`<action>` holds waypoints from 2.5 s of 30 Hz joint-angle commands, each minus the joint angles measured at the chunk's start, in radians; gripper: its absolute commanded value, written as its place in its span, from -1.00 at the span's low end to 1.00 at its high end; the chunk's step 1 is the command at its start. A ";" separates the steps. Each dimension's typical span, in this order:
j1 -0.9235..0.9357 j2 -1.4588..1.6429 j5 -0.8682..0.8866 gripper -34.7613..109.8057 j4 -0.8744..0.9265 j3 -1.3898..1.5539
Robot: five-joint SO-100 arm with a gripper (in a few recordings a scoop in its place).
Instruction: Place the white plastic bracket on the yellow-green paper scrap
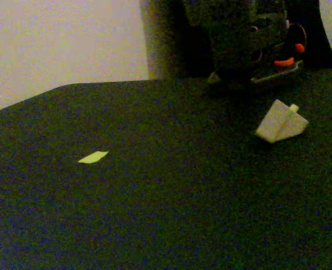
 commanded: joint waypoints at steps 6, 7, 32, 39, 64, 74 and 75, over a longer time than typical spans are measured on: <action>-0.152 -0.072 0.190 -0.52 0.044 -0.118; -0.167 -0.097 0.221 -0.52 0.058 -0.141; -0.388 -0.307 0.885 -0.03 0.051 -0.081; -0.396 -0.310 0.905 0.02 -0.043 0.028; -0.348 -0.522 0.767 0.04 -0.221 0.083; -0.316 -0.655 0.709 0.02 -0.179 -0.046; -0.311 -0.657 0.709 -0.01 -0.179 -0.048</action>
